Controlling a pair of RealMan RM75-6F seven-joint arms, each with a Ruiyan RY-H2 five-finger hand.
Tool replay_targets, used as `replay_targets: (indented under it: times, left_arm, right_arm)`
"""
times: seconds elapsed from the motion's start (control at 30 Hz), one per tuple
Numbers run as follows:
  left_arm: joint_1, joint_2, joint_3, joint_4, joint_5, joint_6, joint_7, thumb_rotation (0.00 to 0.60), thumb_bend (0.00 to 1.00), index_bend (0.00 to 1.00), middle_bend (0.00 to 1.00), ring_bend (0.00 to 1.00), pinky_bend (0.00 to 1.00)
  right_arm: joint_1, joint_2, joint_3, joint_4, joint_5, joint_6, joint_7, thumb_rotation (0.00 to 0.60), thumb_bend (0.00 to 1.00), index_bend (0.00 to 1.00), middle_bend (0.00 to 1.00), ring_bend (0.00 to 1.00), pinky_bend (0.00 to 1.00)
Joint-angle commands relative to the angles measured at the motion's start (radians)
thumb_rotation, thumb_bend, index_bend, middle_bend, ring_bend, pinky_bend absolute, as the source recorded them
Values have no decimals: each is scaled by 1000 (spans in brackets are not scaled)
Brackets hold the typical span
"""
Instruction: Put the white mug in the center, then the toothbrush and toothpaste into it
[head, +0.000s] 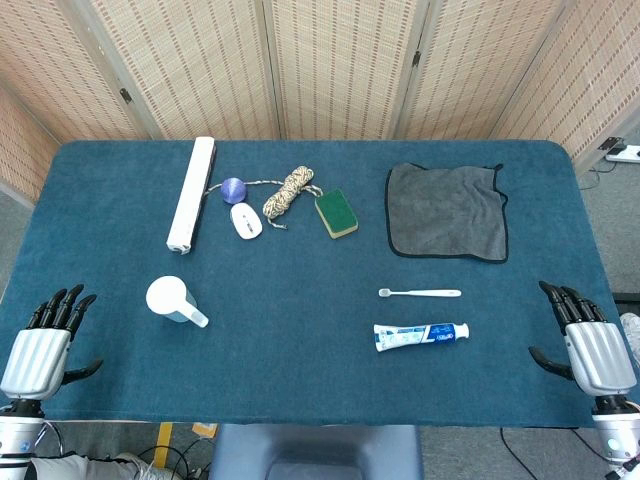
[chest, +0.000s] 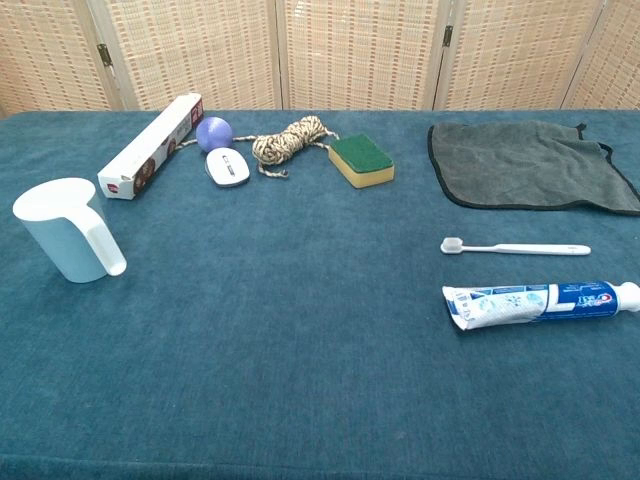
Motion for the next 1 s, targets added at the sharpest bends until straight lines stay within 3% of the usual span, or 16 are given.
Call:
replay_targets:
  times: [0.03,0.47,0.7,1.0]
  left_arm:
    - [-1,-1,1,2,-1,-3,-3,600,167,152,73,81,182]
    - [-37,-3,-10,42,7,-43,-86,600,167,133,73,81,182]
    - [-102,-25,-33,102,-23,-143,-197,600,167,66,74,81,186]
    - [-179,-83,-64,157,-81,-246,-208,600,167,17,74,91,221]
  right_arm:
    - [-1,0,0,-1,-3,4,5,600,120,53,153,139,238]
    - [-17,13,2,-13,-29,50,34,600,119,53,153,139,238]
    - [-21,26,10,-16,-36,68,42,600,120,53,152,139,238]
    - [-21,31,14,-14,-42,75,54,600,120,53,146,139,238]
